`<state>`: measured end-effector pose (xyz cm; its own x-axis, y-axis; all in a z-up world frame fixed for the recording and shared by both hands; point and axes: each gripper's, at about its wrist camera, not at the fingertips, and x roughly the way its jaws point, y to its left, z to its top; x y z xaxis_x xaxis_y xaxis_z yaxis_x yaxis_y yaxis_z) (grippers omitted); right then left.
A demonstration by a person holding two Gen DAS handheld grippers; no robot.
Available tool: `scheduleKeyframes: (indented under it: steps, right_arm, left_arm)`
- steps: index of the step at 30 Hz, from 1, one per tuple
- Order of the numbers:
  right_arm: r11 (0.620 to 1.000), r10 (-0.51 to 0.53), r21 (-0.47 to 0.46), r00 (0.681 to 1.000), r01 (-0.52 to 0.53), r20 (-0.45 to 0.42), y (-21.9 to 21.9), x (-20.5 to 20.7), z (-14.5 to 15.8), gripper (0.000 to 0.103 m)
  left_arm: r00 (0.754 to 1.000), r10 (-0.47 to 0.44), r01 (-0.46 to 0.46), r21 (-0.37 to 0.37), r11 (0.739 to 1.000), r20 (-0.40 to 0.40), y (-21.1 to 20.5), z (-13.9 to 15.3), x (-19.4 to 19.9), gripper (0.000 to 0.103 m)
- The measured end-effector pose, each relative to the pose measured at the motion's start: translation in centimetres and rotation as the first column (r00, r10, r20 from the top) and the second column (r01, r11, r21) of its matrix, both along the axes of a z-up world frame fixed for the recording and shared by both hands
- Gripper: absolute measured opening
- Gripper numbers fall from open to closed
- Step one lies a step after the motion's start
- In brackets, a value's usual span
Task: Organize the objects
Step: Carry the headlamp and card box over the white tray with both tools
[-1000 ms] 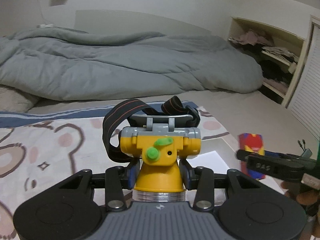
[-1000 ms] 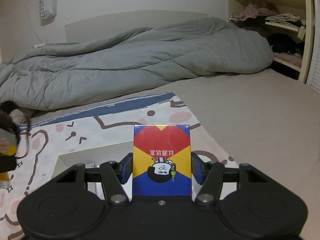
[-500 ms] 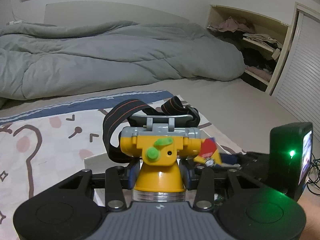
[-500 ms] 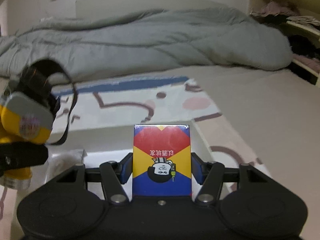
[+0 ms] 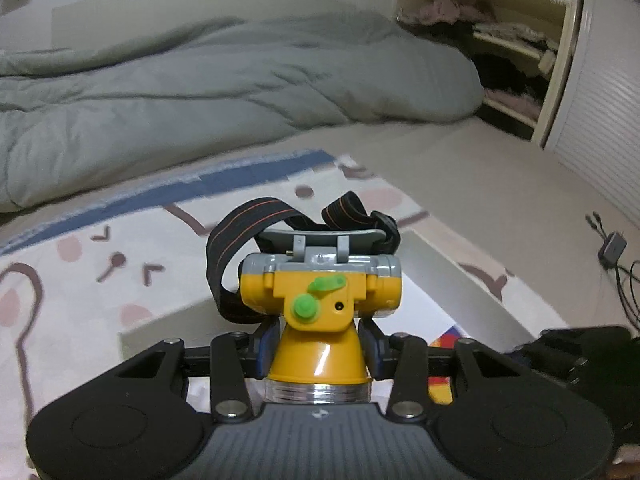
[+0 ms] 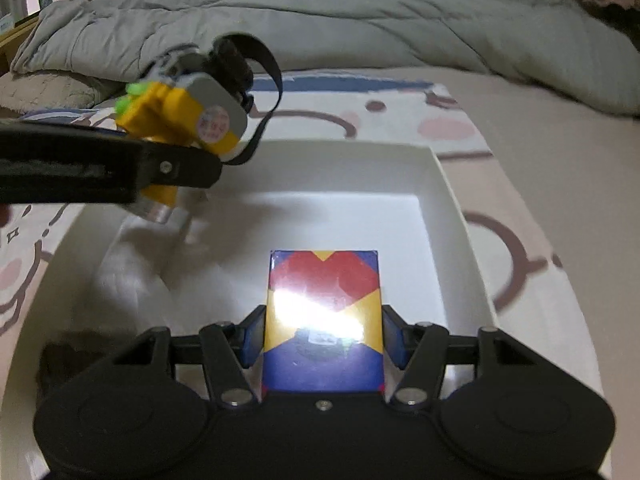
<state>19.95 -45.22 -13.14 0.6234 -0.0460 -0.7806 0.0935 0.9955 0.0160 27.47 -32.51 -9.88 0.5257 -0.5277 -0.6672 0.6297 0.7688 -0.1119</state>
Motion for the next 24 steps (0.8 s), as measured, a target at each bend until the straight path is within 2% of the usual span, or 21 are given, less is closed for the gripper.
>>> scheduleKeyframes:
  steps: [7, 10, 12, 14, 16, 24]
  right_arm:
    - [0.998, -0.061, 0.002, 0.997, 0.061, 0.036, -1.9, -1.4, 0.4, 0.060]
    - [0.998, -0.066, 0.005, 0.997, 0.066, 0.043, -2.2, -1.6, 0.5, 0.060]
    - [0.998, -0.064, -0.023, 0.997, 0.065, 0.049, -2.0, -1.5, 0.3, 0.062]
    - [0.997, -0.074, -0.016, 0.996, 0.075, 0.054, -1.9, -1.8, 0.5, 0.066]
    - [0.998, -0.068, 0.003, 0.996, 0.068, 0.053, -2.0, -1.9, 0.7, 0.070]
    - [0.994, -0.104, 0.048, 0.993, 0.101, 0.053, -2.5, -2.6, 1.5, 0.073]
  left_arm:
    - [0.994, -0.082, 0.087, 0.066, 0.994, -0.067, -2.2, -2.1, -1.1, 0.044]
    - [0.994, -0.068, 0.076, 0.096, 0.992, -0.080, -2.6, -2.7, -1.2, 0.045]
    - [0.998, -0.031, 0.037, 0.116, 0.993, -0.058, -2.5, -2.9, -1.3, 0.052]
    - [1.000, -0.014, 0.014, 0.119, 0.993, -0.004, -2.2, -2.7, -1.8, 0.072]
    - [1.000, -0.011, 0.010, 0.117, 0.993, 0.006, -1.9, -2.1, -1.8, 0.074]
    - [0.999, 0.027, -0.023, 0.103, 0.994, -0.034, -0.7, -0.5, -2.2, 0.074]
